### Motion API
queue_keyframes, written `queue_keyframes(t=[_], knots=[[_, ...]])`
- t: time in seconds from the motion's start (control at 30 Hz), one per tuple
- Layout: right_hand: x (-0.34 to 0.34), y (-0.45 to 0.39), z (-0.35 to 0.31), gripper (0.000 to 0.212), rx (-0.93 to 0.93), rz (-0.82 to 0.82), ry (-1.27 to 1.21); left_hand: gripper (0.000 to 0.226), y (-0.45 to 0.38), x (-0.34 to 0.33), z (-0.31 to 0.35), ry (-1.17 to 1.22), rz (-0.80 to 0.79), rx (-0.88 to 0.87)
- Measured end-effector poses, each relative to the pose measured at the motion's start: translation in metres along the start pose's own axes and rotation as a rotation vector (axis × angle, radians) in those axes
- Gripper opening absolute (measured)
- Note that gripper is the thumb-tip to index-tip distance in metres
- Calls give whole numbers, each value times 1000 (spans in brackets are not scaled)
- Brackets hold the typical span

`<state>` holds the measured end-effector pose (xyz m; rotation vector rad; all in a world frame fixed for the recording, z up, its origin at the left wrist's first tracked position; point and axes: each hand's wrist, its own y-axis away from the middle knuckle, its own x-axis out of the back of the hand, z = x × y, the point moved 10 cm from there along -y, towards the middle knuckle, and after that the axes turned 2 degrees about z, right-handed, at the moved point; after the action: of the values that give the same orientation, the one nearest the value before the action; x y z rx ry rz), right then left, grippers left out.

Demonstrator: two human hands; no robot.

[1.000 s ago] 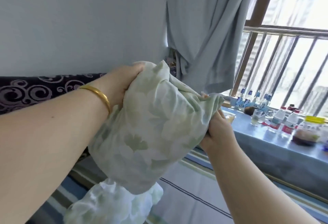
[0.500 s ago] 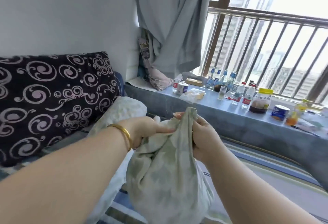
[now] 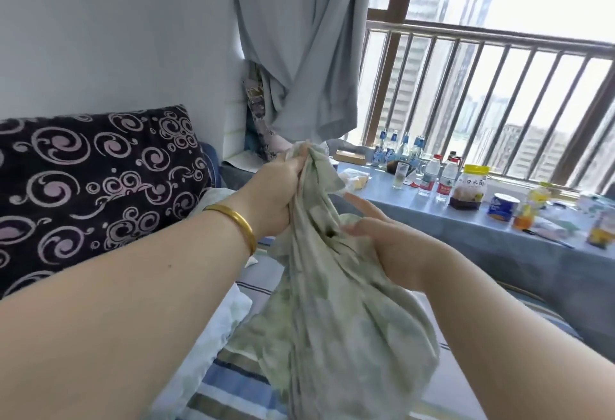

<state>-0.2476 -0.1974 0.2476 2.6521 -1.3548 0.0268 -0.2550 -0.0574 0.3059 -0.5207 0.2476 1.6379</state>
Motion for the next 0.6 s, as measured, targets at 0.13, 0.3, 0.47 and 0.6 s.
queue_keyframes(t=[0.13, 0.3, 0.47, 0.6], knots=[[-6, 14, -46, 72, 83, 50, 300, 21, 18, -48, 28, -34, -134, -6], [-14, 45, -89, 57, 128, -81, 373, 20, 36, -78, 64, -115, -191, -41], [-21, 74, -115, 33, 49, -204, 409, 21, 48, -95, 91, -175, -212, -79], [-7, 90, -129, 22, 41, -163, 391, 43, 49, -98, 93, -203, -168, -119]])
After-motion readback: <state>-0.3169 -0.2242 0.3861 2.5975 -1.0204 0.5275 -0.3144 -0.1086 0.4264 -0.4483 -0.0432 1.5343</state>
